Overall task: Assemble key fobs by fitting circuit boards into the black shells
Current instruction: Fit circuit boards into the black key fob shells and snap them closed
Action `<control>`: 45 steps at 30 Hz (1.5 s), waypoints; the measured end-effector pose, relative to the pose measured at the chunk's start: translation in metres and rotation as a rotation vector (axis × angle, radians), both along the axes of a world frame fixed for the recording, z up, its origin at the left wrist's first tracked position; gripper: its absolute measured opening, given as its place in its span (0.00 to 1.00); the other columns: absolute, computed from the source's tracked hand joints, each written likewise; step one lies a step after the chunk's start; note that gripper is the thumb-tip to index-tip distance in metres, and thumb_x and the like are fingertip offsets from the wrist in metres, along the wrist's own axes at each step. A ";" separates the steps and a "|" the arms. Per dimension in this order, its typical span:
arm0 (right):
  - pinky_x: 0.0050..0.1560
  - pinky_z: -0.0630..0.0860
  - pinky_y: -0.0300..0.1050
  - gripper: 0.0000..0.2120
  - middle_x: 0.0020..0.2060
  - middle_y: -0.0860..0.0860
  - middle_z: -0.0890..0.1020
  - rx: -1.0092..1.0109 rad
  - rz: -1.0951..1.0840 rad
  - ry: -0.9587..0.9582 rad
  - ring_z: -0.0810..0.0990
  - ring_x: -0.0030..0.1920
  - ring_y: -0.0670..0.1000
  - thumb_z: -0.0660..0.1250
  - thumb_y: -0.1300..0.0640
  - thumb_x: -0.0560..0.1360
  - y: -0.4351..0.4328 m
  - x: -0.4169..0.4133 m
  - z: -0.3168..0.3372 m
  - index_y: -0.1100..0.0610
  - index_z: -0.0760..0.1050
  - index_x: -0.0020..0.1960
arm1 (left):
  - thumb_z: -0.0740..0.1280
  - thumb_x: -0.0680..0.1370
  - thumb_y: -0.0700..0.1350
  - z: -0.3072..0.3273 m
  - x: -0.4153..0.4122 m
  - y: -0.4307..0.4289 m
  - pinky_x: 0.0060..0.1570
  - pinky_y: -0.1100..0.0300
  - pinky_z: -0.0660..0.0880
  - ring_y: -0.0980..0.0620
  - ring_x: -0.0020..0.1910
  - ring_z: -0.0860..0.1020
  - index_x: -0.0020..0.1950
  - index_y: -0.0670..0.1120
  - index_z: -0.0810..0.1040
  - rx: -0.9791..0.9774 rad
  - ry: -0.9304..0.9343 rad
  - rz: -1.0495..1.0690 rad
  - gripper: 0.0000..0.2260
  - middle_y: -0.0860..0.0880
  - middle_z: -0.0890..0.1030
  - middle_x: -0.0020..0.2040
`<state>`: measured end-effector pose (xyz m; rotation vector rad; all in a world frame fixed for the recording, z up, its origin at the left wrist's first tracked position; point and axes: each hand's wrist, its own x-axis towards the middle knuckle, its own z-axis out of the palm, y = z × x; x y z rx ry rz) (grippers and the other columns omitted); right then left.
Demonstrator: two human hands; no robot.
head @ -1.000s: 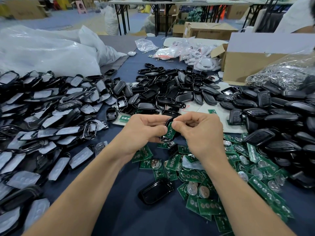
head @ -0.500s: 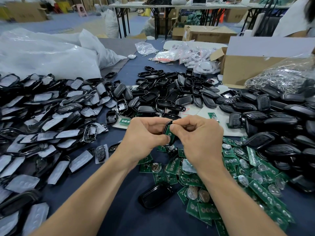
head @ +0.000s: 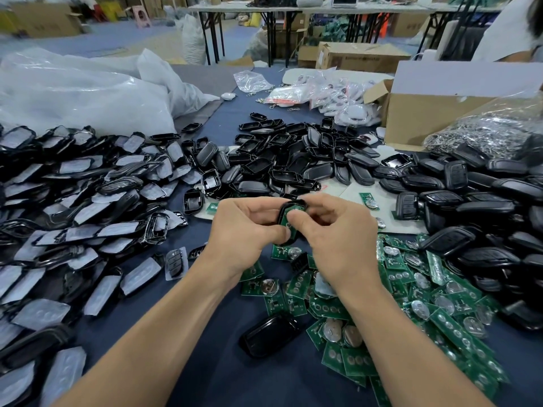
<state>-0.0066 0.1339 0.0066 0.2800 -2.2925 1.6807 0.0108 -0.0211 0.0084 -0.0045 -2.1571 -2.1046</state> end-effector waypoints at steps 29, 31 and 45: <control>0.40 0.81 0.64 0.04 0.32 0.52 0.83 -0.023 0.105 -0.174 0.81 0.36 0.61 0.72 0.54 0.67 0.004 -0.002 0.003 0.49 0.81 0.42 | 0.74 0.74 0.37 -0.003 0.000 0.004 0.43 0.59 0.83 0.49 0.45 0.88 0.50 0.54 0.89 -0.104 -0.040 -0.078 0.13 0.48 0.89 0.44; 0.39 0.81 0.64 0.04 0.33 0.52 0.84 -0.003 0.104 -0.169 0.81 0.36 0.61 0.72 0.53 0.67 0.003 -0.001 0.003 0.49 0.82 0.43 | 0.73 0.74 0.36 -0.003 -0.002 0.002 0.42 0.58 0.83 0.48 0.44 0.88 0.51 0.51 0.89 -0.130 -0.056 -0.078 0.12 0.47 0.89 0.43; 0.33 0.70 0.30 0.13 0.36 0.40 0.83 0.387 0.323 -0.100 0.78 0.32 0.39 0.67 0.63 0.77 -0.087 -0.007 0.020 0.48 0.86 0.49 | 0.70 0.75 0.29 0.033 -0.005 -0.097 0.30 0.64 0.77 0.50 0.29 0.81 0.45 0.39 0.81 0.604 -0.016 0.729 0.06 0.44 0.84 0.35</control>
